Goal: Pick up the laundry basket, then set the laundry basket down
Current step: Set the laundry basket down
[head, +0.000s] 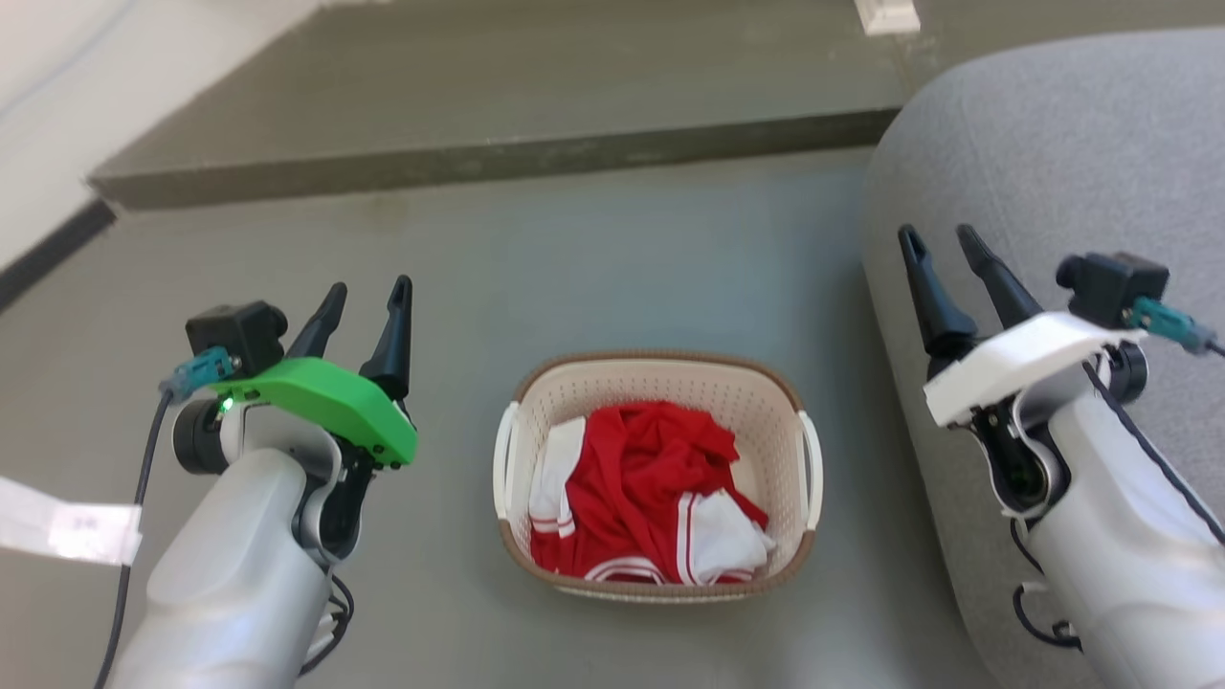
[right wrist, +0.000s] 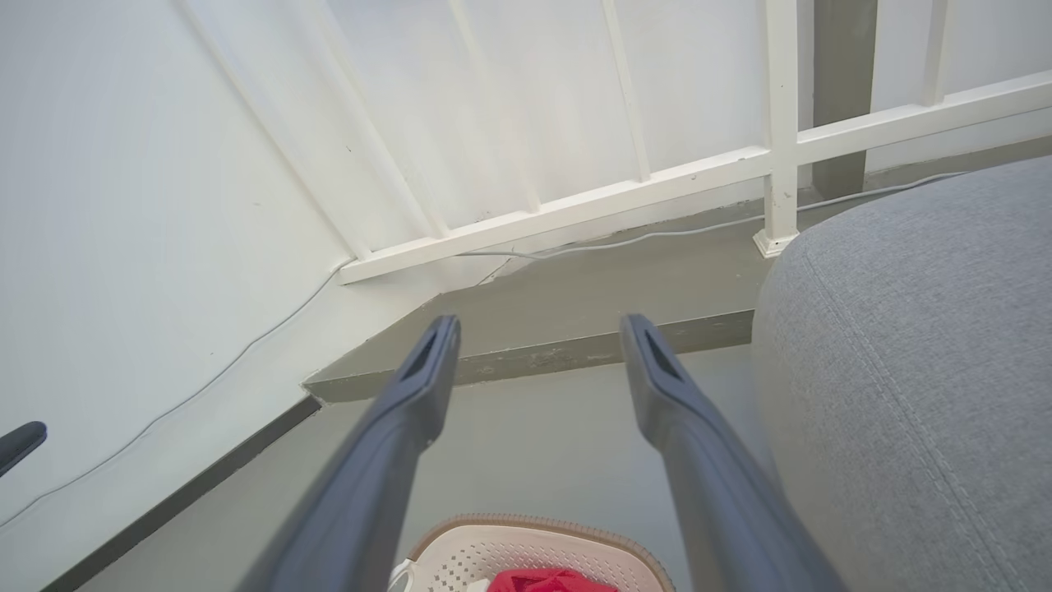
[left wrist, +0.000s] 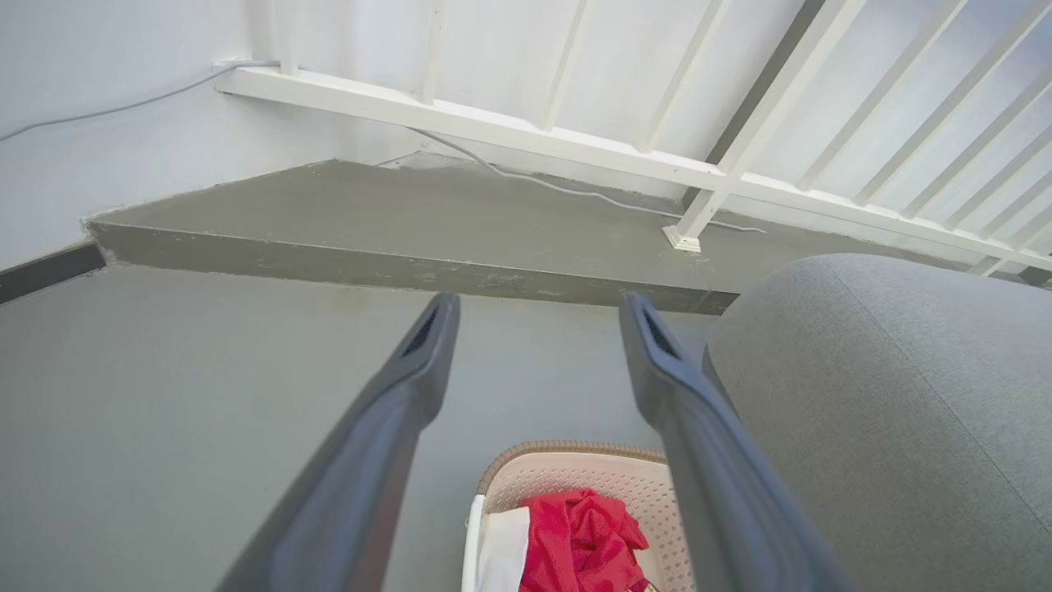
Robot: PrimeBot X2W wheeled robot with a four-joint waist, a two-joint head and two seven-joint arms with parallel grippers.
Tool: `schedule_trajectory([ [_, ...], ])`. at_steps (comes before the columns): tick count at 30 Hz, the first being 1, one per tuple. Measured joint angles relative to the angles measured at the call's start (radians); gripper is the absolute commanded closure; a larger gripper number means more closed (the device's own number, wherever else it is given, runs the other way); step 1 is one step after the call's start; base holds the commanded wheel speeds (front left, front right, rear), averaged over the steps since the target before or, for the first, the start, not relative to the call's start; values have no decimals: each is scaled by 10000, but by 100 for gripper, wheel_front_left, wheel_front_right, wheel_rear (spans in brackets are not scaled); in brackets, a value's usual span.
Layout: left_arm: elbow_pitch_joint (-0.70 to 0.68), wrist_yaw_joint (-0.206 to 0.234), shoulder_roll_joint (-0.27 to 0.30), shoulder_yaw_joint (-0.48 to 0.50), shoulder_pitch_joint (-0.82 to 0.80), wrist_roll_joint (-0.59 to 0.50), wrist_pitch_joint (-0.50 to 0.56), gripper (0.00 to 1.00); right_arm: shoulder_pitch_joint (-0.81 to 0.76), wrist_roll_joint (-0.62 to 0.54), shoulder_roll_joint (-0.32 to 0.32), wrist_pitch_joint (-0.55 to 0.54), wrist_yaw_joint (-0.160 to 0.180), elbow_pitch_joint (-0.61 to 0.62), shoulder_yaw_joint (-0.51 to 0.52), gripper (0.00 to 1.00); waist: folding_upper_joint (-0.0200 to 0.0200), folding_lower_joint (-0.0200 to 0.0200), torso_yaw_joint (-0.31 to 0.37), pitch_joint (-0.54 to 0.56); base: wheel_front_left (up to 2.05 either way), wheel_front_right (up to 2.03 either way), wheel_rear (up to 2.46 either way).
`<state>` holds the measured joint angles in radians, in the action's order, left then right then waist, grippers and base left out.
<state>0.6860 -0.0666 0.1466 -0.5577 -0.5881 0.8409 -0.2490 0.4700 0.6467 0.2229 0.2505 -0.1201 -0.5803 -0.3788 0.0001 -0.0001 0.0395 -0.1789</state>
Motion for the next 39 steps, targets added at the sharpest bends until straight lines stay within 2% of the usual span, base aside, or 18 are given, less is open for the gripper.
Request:
schedule_trajectory([
  [5, -924, 267, 17, 719, 627, -573, -2, 0, -764, -523, -4, 0, 77, 811, 380, 0, 0, 1, -49, 632, 0, 0, 0],
  [11, -1946, 416, 13, 1350, 1419, -1214, -27, 0, -1513, -1116, 19, 0, 407, 1630, 857, 0, 0, 0, -117, 1202, 0, 0, 0],
  [22, -3258, 594, -79, 2102, 2885, -2021, -27, 0, -2513, -1891, -134, 0, 792, 2614, 1225, 0, 0, 1, -251, 1606, 0, 0, 0],
  [39, -4121, 518, -397, 2435, 4005, -2932, -27, 0, -3408, -2433, -251, 0, 882, 3179, 1578, 0, 0, 1, -280, 1734, 0, 0, 0],
])
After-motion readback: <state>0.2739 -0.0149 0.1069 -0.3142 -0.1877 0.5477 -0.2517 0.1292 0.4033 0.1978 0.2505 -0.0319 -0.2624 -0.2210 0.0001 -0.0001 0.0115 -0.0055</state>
